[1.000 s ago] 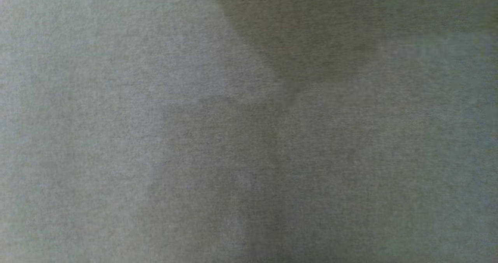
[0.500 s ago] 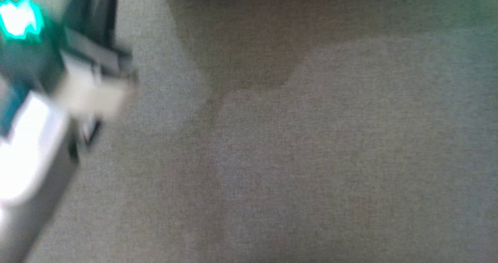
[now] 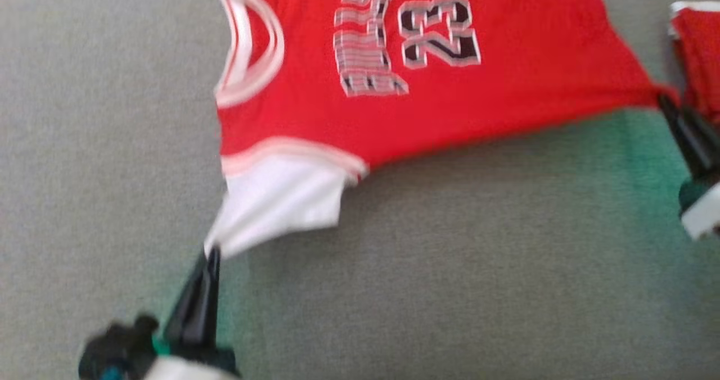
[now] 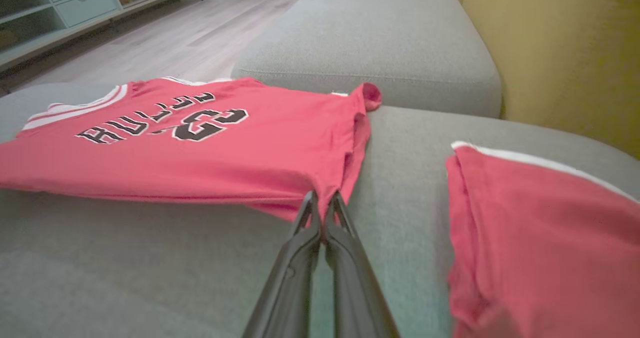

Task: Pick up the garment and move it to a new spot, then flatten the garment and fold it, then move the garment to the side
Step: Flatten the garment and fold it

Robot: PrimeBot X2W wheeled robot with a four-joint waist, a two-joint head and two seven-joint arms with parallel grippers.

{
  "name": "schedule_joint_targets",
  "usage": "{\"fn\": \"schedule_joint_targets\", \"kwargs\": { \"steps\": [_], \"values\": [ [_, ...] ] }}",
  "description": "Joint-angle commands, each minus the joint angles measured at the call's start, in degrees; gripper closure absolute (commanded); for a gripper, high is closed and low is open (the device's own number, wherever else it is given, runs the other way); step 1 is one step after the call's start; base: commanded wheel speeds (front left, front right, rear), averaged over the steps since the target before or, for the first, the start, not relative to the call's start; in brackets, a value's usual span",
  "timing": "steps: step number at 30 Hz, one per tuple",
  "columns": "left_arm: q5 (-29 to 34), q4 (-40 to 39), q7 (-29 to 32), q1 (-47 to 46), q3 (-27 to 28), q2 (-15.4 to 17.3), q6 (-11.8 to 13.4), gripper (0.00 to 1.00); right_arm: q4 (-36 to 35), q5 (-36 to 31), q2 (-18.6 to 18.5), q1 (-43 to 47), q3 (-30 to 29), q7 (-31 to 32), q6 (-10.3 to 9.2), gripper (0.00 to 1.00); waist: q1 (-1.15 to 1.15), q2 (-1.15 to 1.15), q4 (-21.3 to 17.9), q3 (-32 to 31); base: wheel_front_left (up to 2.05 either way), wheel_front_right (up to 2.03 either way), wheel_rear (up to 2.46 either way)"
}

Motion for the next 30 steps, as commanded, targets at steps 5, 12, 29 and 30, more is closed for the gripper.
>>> {"fn": "schedule_joint_targets", "kwargs": {
  "steps": [5,12,29,30],
  "values": [
    [-1.06,-4.30,-0.91,6.92,3.62,-0.67,0.53,1.00,-1.99,-4.37,-1.45,12.13,-7.92,-0.68,-0.04,1.00,0.02,0.00,-0.66,-2.94,0.00,0.00,0.00],
    [0.30,-7.17,-0.94,9.06,3.47,-1.19,0.14,1.00,-5.70,-6.28,-0.38,21.76,-13.90,-0.68,-0.04,1.00,0.02,0.00,-0.48,-3.19,0.00,0.00,0.00],
    [-1.01,-3.15,2.78,-15.64,7.29,-3.08,-6.14,1.00,-7.33,0.07,1.36,11.67,-13.02,1.59,-0.04,1.00,0.02,0.00,-1.48,2.18,0.00,0.00,0.00],
    [-1.01,-3.15,2.78,-15.64,7.29,-3.08,-6.14,1.00,-7.33,0.07,1.36,11.67,-13.02,1.59,-0.04,1.00,0.02,0.00,-1.48,2.18,0.00,0.00,0.00]
  ]
}}
